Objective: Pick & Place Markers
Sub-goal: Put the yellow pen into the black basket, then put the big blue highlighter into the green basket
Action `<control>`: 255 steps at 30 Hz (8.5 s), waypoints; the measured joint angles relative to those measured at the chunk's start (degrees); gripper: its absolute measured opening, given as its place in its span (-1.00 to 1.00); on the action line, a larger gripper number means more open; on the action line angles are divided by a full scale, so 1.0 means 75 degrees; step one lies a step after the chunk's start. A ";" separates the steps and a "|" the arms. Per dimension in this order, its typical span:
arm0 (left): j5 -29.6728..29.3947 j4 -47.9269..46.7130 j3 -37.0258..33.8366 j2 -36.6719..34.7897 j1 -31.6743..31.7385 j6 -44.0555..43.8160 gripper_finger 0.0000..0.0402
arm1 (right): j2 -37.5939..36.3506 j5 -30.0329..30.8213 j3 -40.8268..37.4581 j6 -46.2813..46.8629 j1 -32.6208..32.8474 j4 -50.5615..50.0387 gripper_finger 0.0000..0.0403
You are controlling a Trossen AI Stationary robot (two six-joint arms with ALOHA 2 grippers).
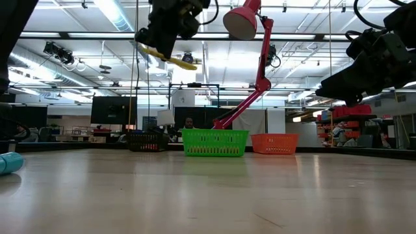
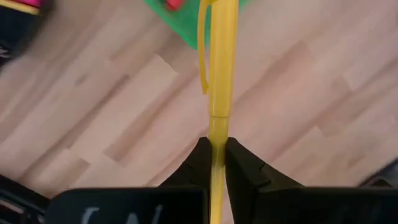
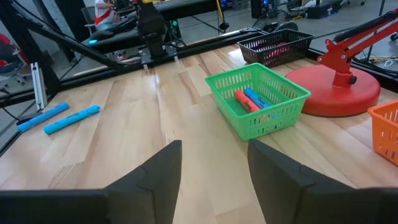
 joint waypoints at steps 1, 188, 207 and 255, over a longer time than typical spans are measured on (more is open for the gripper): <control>-0.0005 -0.0036 0.0000 0.0000 0.0177 0.0084 -0.88 | 0.0000 0.0000 0.0000 0.0000 0.0003 -0.0001 -0.08; -0.1715 0.0880 -0.4194 -0.3523 -0.4448 -1.1763 0.19 | 0.0000 0.0266 0.0000 -0.0086 0.0002 -0.0005 -0.08; -0.1580 0.3130 -0.4194 -0.1785 -0.5679 -1.2506 0.19 | 0.0000 0.0265 0.0000 -0.0085 0.0003 -0.0001 -0.08; -0.0675 0.4574 -0.4194 0.1046 -0.6438 -1.1622 0.15 | 0.0000 0.0265 0.0000 -0.0085 0.0003 0.0000 -0.08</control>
